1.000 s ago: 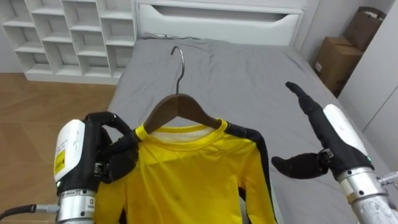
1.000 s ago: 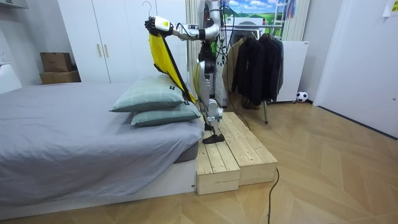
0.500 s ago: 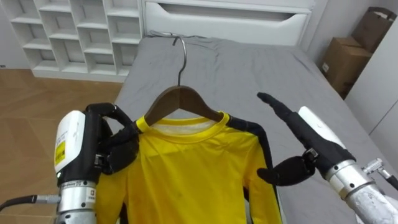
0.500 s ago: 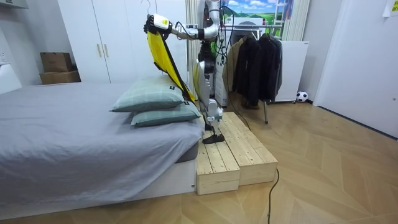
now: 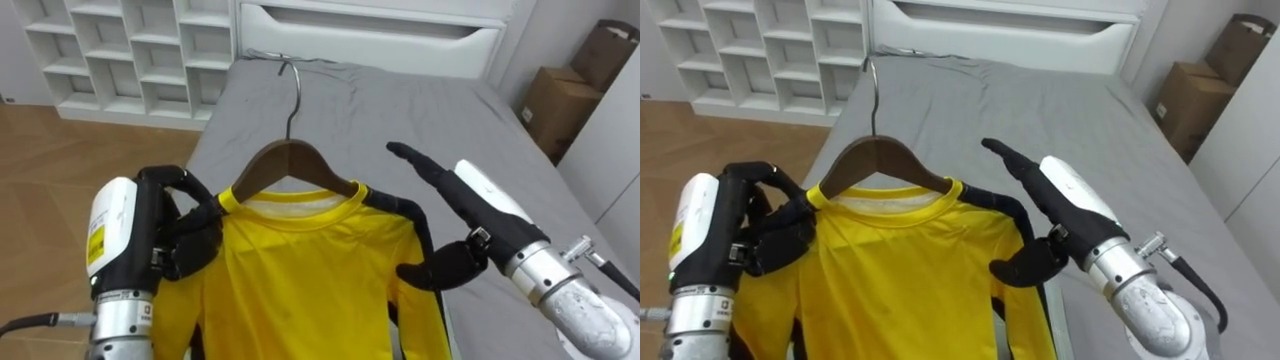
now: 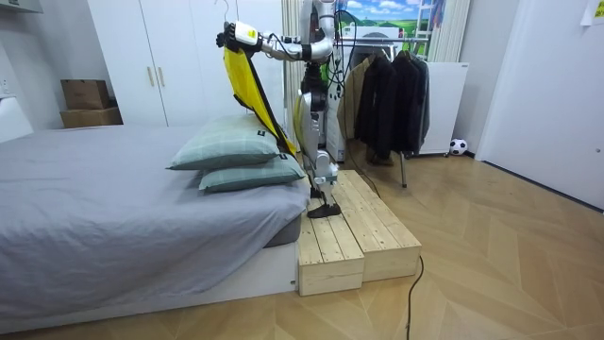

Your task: Hang clothes

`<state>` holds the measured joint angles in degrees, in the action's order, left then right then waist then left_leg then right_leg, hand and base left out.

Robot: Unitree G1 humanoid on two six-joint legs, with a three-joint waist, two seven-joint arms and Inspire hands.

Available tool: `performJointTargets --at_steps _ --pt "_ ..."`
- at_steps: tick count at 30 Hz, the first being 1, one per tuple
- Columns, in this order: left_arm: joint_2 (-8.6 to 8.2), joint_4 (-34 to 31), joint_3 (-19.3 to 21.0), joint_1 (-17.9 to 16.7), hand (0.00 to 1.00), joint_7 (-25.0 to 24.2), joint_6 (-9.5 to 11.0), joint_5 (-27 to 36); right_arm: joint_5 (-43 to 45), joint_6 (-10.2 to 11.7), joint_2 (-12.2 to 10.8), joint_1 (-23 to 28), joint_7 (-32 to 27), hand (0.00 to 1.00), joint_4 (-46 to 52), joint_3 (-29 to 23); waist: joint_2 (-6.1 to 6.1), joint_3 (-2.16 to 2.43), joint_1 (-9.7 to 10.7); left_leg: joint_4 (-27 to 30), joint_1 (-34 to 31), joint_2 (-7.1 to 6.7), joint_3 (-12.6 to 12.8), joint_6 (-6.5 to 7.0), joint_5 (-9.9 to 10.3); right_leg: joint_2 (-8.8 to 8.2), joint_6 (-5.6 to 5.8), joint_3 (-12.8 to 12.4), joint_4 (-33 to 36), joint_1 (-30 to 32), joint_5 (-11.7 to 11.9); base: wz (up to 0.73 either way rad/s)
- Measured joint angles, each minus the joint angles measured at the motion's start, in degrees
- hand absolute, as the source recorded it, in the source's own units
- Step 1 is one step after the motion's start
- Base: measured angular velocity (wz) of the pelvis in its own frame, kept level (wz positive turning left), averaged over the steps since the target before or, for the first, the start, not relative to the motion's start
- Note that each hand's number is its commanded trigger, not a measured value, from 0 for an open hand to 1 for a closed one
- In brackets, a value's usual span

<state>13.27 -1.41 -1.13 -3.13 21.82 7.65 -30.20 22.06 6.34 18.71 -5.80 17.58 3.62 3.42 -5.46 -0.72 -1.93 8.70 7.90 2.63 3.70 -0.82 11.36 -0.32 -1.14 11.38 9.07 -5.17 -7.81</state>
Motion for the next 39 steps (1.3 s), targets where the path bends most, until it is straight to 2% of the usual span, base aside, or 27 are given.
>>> performJointTargets --at_steps 12,26,34,39 --pt "-0.69 0.0 -4.6 0.9 1.0 -0.1 0.1 0.1 2.2 -0.2 -0.3 -2.8 3.6 0.0 0.0 5.5 0.15 -0.09 -1.1 0.0 -0.3 0.0 0.3 0.0 0.0 0.01 0.0 -0.1 -0.2 0.2 0.0 0.0" --pt "-0.54 0.0 -4.2 1.2 1.0 -2.6 -0.2 0.0 5.7 -1.4 -0.4 -4.4 4.5 0.0 -0.1 6.8 0.5 -0.48 -2.1 0.0 -0.4 -0.12 -0.7 0.01 0.0 -0.26 0.03 1.3 -0.4 -0.3 0.0 0.04" --pt "-0.74 0.0 -4.1 2.3 1.0 -5.5 -1.4 -6.1 7.8 -3.0 -1.0 -4.4 5.3 0.0 -3.1 7.4 0.49 -0.5 -3.2 0.0 -0.4 -0.18 -0.7 0.01 0.0 -0.27 0.08 1.3 -0.5 -0.4 0.0 0.0" --pt "-0.54 0.0 -3.7 2.4 1.0 -7.2 -1.4 -6.9 7.5 -3.3 -1.5 -4.5 5.3 0.0 -5.1 7.8 0.4 -0.46 -3.3 0.1 -0.4 -0.2 -0.8 0.01 0.0 -0.31 0.08 1.4 -0.5 -0.4 -0.1 0.0"
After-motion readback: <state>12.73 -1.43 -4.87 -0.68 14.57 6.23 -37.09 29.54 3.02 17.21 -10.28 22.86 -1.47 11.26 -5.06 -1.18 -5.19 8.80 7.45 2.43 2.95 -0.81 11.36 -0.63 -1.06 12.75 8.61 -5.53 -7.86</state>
